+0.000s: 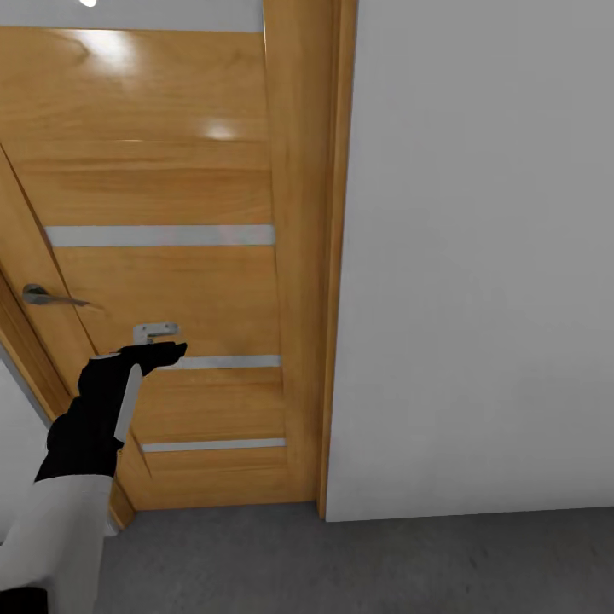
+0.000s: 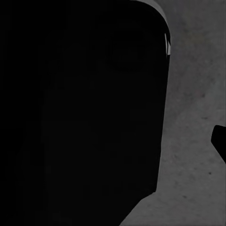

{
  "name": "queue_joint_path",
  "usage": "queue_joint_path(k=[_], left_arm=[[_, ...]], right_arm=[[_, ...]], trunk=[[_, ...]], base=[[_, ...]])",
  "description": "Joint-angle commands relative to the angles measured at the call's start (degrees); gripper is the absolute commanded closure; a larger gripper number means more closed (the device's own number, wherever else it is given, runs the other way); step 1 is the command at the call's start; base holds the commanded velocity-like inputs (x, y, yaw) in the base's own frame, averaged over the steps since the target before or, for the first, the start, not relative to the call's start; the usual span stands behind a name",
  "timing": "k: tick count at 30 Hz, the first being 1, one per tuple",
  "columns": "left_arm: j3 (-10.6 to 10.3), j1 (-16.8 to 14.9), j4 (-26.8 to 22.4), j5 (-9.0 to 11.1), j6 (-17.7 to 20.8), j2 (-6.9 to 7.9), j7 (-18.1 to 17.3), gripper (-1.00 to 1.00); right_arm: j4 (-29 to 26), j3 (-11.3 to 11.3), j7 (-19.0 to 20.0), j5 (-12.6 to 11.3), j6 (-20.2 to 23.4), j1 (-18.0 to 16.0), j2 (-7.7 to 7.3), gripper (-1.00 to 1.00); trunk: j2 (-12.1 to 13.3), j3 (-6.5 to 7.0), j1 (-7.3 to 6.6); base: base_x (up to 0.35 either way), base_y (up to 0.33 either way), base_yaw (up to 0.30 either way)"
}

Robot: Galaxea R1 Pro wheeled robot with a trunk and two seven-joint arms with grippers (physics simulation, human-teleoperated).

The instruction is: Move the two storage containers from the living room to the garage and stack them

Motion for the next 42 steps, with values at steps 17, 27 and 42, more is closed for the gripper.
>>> queue_joint_path(k=[17, 27, 42], left_arm=[[0.2, -19.8, 36.7, 0.2, -14.9, 0.92, 4.9, -1.0], [0.1, -20.9, 39.2, 0.4, -17.9, 0.63, 8.4, -1.0], [-0.5, -21.2, 39.3, 0.0, -28.2, 0.49, 12.4, -1.0]], right_arm=[[-0.4, 0.1, -0.2, 0.2, -0.1, 0.0, 0.34, -1.0], [-0.5, 0.1, -0.2, 0.3, -0.1, 0.0, 0.31, -1.0], [-0.5, 0.1, -0.2, 0.3, -0.1, 0.0, 0.32, -1.0]], trunk=[[0.0, -0.06, 0.0], [0.0, -0.06, 0.0], [0.0, -0.06, 0.0]], base=[[0.0, 0.0, 0.0], [0.0, 0.0, 0.0], [-0.003, 0.0, 0.0]])
